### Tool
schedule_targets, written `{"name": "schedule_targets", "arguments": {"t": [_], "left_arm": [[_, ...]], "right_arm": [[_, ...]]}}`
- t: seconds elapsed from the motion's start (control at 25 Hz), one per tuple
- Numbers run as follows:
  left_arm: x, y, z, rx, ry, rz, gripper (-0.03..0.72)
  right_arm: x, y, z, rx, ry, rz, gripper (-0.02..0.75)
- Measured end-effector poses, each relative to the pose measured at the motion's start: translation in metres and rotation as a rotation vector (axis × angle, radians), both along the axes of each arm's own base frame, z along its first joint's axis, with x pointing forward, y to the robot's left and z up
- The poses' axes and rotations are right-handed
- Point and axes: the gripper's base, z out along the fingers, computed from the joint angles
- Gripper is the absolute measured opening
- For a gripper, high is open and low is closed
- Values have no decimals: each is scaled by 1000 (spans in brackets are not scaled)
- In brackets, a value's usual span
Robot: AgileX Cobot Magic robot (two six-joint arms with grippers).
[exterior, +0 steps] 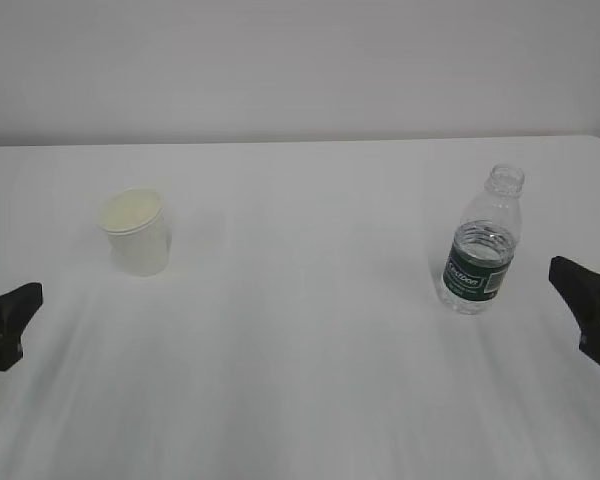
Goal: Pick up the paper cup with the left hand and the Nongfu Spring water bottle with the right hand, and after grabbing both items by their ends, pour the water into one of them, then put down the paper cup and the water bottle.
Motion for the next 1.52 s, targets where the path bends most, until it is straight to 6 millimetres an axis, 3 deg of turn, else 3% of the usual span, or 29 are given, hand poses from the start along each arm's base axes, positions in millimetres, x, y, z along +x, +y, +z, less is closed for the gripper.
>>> {"name": "schedule_targets", "arguments": {"t": [0.44,0.88,1.16,1.52], "left_arm": [[-27,-6,-39,13,167,-116,538],[-27,-7,-40,11,170,-136,536],[-27,-9,-40,10,169,-153,536],[-17,-14,-36,7,129,-191,525]], "right_arm": [[8,8,-24,-1,51,84,593],[20,12,-46,49,32,104,592],[23,10,-74,52,151,68,592],[23,9,-78,26,166,61,593]]}}
